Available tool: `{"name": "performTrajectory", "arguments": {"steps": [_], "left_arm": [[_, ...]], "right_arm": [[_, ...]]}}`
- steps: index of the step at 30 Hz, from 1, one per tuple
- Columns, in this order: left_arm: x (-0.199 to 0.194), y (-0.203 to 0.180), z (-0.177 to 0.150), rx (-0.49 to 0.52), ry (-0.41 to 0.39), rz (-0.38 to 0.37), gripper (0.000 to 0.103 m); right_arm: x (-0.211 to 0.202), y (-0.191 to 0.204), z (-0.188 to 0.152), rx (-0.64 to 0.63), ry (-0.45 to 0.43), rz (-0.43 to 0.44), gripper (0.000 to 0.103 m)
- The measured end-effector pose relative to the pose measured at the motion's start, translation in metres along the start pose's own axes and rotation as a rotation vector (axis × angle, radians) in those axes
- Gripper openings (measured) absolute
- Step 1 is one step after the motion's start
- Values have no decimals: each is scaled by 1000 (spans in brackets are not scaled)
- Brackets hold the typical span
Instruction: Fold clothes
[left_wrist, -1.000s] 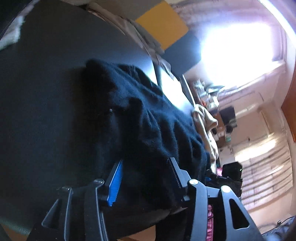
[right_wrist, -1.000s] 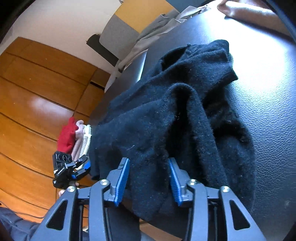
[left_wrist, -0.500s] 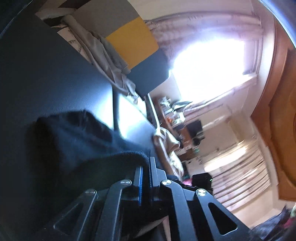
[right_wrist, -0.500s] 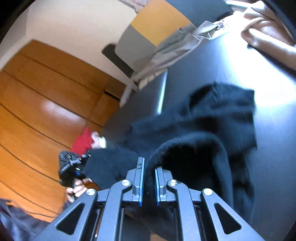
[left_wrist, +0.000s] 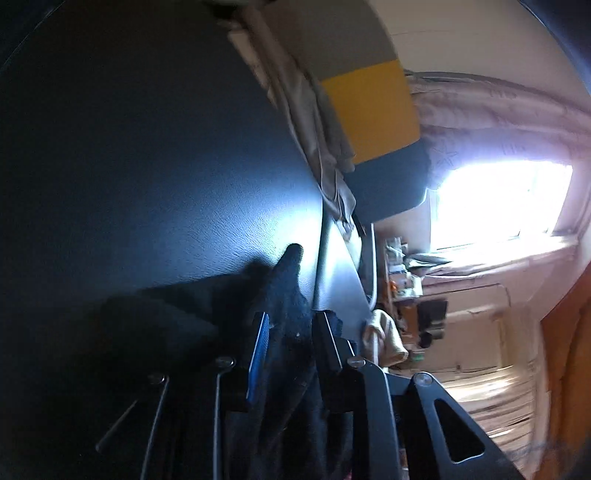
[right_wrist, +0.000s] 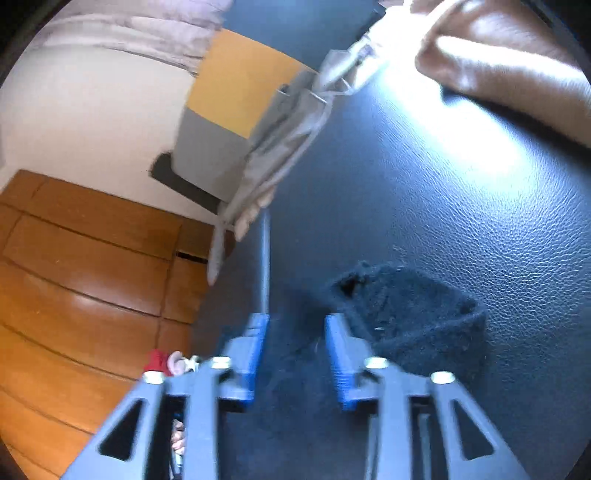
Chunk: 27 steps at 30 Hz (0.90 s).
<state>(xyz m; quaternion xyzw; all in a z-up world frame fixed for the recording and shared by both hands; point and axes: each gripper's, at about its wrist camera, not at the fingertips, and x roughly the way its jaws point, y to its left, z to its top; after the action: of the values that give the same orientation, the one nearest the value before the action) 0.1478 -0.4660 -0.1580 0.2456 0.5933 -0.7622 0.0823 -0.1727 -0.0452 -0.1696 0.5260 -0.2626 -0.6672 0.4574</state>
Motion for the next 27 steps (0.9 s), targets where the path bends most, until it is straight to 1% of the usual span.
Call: {"name": "performTrajectory", "arguments": {"steps": [1,4,6,8,10,11,12,13,14,15,16,18,19,20,21,22,23,24,25,26,27], "left_arm": [[-3,-2,-7,21,-6,8,23],[-16,-11,-36,144,-12,91,23],[-20,-12,-53,204,3,136,23],[-26,-8,-68,230,13,192,23],[-30,-1,-80,244,26,224,20],[-33,4,-85,255,32,243,12],[-37,11,-87,254,30,248,0],[-40,18,-88,250,25,250,2],[-42,22,-87,243,24,235,2],[-43,26,-86,236,23,216,2],[-44,27,-85,238,26,212,2],[-42,15,-85,293,42,257,0],[-45,6,-86,336,45,263,2],[-48,-4,-88,381,47,264,13],[-55,-12,-89,417,32,251,18],[-63,-19,-88,455,7,240,18],[-69,-24,-85,489,-13,248,19],[-74,-28,-81,522,-31,259,22],[-79,-31,-78,554,-49,271,23],[-79,-34,-73,574,-52,282,24],[-77,-34,-66,583,-40,279,25]], "right_arm": [[-6,6,-5,-24,-5,7,51],[-21,22,-20,-96,-12,25,51],[-24,32,-35,-154,21,11,51],[-19,37,-53,-207,67,-46,51],[-15,34,-71,-252,120,-126,51],[-14,30,-81,-281,139,-194,51],[-14,27,-90,-316,142,-261,34],[-18,22,-98,-337,135,-316,26],[-26,16,-102,-339,112,-350,1],[-33,10,-106,-324,89,-358,0],[-40,3,-107,-289,70,-328,0],[-49,-7,-111,-237,49,-281,0],[-51,-9,-113,-222,42,-269,0],[-51,-5,-113,-228,41,-284,0],[-50,0,-114,-237,42,-308,0],[-49,7,-115,-254,42,-326,3],[-48,18,-115,-283,42,-336,11],[-47,29,-116,-312,41,-346,27],[-45,40,-116,-346,38,-349,37],[-43,52,-116,-396,31,-343,52],[-39,67,-115,-454,24,-343,55]]}}
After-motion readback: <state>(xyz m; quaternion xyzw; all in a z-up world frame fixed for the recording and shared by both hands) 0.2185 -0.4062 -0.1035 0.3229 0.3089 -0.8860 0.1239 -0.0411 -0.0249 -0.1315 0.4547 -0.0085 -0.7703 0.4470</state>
